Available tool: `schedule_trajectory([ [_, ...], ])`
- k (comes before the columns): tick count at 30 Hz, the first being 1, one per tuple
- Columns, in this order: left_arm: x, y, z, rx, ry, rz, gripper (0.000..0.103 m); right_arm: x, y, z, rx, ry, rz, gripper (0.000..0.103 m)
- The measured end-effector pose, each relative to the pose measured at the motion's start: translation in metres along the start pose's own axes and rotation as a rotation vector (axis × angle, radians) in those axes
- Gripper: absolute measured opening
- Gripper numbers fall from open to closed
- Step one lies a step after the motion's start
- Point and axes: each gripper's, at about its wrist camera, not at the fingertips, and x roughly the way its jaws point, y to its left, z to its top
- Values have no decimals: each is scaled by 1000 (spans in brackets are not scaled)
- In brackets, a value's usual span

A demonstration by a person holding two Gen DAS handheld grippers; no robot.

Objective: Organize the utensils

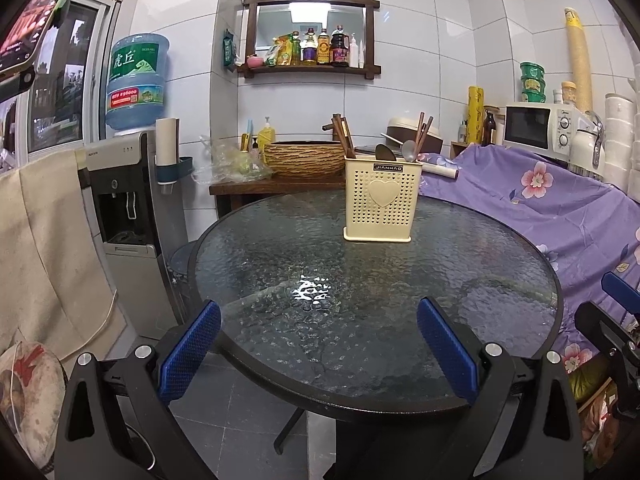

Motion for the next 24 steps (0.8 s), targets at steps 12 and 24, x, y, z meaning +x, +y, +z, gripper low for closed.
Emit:
schedule_trajectory([
  [12, 0, 0, -1, 4, 4, 8, 97, 0, 5, -2, -3, 6, 6, 97],
  [24, 1, 1, -2, 5, 7, 7, 97, 0, 5, -2, -1, 9, 5, 97],
])
